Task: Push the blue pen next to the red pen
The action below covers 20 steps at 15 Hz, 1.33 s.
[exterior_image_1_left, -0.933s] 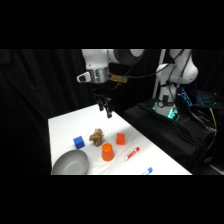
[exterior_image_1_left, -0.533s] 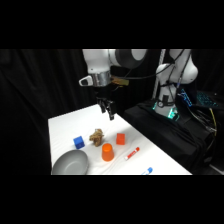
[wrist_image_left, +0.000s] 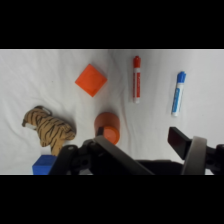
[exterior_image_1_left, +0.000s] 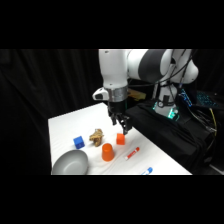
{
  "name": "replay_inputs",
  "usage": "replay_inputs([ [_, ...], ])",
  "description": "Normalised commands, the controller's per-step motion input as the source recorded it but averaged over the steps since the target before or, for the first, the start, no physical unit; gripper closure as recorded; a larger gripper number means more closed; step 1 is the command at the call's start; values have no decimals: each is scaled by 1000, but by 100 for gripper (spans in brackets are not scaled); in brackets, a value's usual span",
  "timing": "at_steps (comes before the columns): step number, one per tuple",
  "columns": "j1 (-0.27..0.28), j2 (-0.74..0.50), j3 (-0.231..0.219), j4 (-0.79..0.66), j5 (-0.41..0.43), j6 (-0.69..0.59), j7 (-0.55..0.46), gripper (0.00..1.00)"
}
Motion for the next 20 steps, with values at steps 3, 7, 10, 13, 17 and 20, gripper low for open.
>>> replay_inputs([
  [3,162,98,97,-93,-77,336,356,0],
  [7,147,205,58,37,-124,260,283,0],
  [10,126,245,9,138,-157,195,218,0],
  [13,130,261,-20,209,-166,142,191,0],
  [17,161,283,-45,275,-140,103,215,0],
  [20,196,239,-83,265,-111,105,288,0],
])
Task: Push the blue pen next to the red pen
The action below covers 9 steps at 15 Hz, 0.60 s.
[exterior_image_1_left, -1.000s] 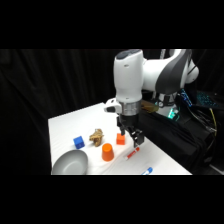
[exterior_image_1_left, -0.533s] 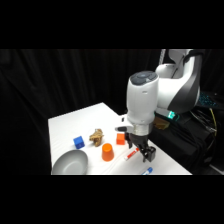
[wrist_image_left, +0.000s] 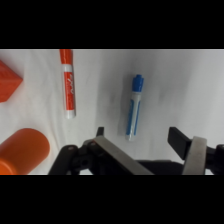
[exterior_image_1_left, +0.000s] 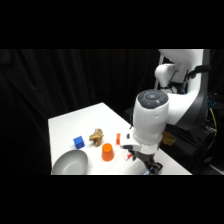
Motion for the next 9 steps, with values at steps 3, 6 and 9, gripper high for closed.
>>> replay_inputs([
  [3,225,176,-94,223,-78,81,327,0],
  [6,247,149,-94,206,-79,58,312,0],
  [9,218,180,-89,223,-72,58,241,0],
])
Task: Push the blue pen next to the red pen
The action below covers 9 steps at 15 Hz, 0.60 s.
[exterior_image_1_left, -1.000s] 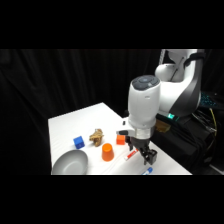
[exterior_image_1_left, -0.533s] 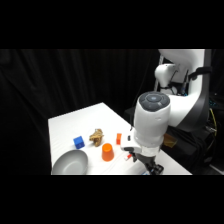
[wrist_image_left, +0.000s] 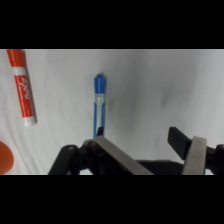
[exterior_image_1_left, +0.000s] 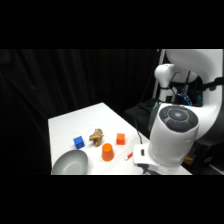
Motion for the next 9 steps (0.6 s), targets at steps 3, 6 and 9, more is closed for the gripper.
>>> replay_inputs([
  [3,149,236,-88,231,-40,102,136,0],
  [6,97,257,-83,209,8,170,46,0],
  [9,100,229,-91,177,33,205,-3,0],
])
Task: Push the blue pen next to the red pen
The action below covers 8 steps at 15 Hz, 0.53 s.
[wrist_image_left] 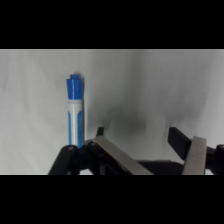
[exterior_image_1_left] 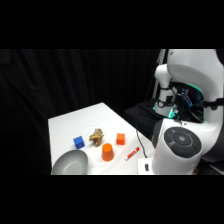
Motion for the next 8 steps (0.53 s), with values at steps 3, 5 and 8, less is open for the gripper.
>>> replay_inputs([
  [3,112,84,-141,38,32,211,5,0],
  [5,83,-64,-160,-120,41,228,13,0],
  [8,52,-171,-165,-271,39,261,14,0],
])
